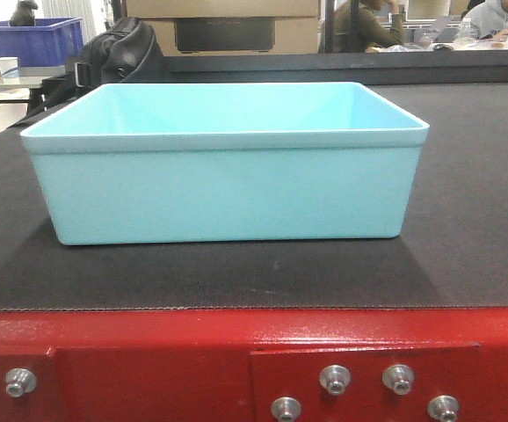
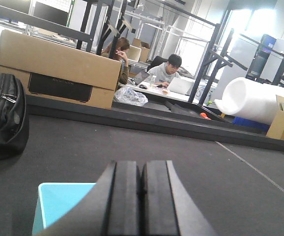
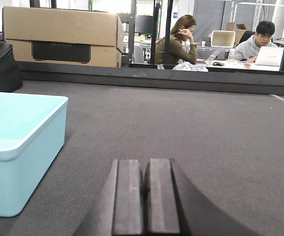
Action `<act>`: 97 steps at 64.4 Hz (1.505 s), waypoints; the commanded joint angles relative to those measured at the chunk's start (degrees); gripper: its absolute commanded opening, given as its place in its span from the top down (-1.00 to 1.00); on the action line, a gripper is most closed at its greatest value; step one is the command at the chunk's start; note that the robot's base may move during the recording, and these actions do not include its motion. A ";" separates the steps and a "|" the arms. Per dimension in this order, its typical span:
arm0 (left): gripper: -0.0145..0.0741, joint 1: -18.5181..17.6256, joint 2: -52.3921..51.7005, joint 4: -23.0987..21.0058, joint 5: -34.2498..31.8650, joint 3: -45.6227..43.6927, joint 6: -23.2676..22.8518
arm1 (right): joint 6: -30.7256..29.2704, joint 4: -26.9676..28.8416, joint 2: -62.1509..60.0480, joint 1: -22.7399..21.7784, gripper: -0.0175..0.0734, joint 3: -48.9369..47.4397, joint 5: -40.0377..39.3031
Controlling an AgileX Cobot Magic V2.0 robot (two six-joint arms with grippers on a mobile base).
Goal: Fetch blue bin and place on conveyor start
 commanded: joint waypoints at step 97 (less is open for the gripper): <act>0.92 21.09 -25.57 25.72 -0.98 30.04 -8.30 | 0.15 -0.07 -0.20 -0.03 0.97 0.00 -1.37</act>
